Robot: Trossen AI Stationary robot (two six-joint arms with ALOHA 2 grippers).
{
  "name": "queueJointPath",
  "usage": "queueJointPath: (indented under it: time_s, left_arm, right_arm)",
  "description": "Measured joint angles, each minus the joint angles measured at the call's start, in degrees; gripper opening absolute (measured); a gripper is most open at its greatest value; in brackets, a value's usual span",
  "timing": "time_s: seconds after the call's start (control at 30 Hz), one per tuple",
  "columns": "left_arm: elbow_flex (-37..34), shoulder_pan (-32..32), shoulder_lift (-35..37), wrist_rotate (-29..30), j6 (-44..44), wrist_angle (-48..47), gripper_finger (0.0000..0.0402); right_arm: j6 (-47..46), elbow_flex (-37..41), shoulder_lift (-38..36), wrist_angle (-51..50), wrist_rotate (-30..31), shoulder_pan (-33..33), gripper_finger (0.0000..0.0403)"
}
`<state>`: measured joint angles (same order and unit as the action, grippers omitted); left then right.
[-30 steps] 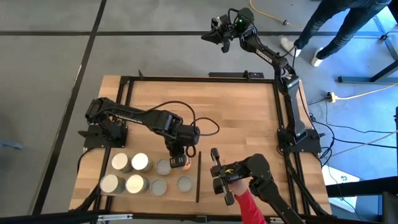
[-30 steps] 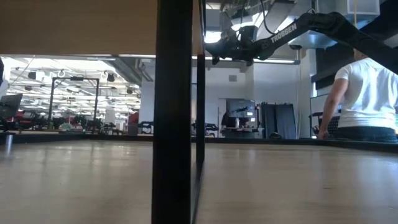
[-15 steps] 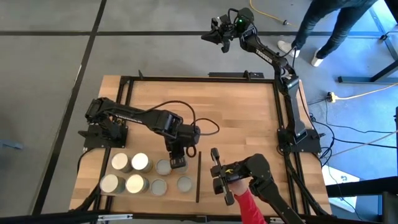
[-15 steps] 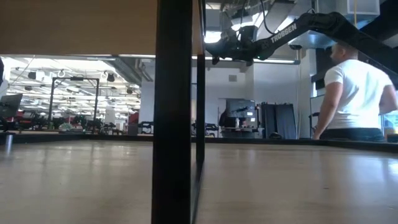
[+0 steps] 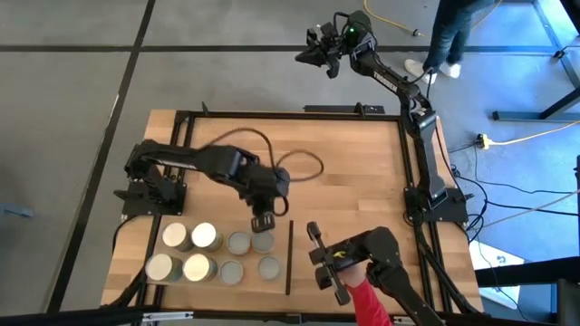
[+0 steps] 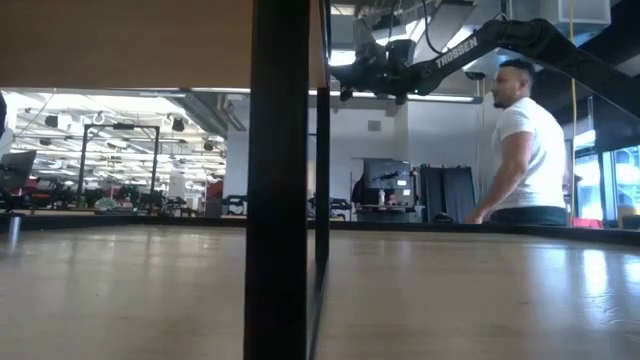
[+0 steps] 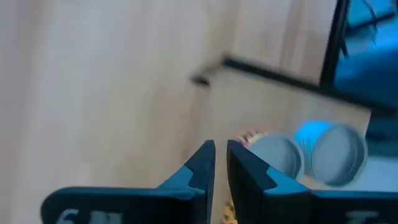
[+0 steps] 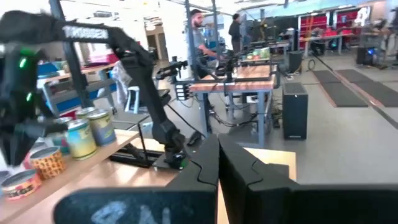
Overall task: Pick and place cans onto a shelf
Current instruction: Return to Home Position
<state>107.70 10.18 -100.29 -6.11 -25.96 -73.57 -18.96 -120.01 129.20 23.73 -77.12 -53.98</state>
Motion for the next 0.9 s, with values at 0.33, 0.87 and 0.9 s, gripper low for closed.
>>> queueJointPath:
  time_s: [0.33, 0.87, 0.9]
  left_arm:
    - [15.22, -0.31, 1.63, 14.13, 5.57, -5.71, 0.0034]
    - [15.93, -0.29, 13.16, 25.27, 10.12, -6.37, 0.0034]
    - [15.93, -0.31, 14.04, 26.07, 10.15, -6.53, 0.0034]
  right_arm:
    - [3.54, 0.00, -7.41, -0.39, -4.38, -0.24, 0.0003]
    - [-1.32, 0.44, -16.15, -3.21, -12.98, 1.40, 0.0001]
    - [-2.21, 0.46, -16.65, -3.24, -12.98, 1.30, 0.0002]
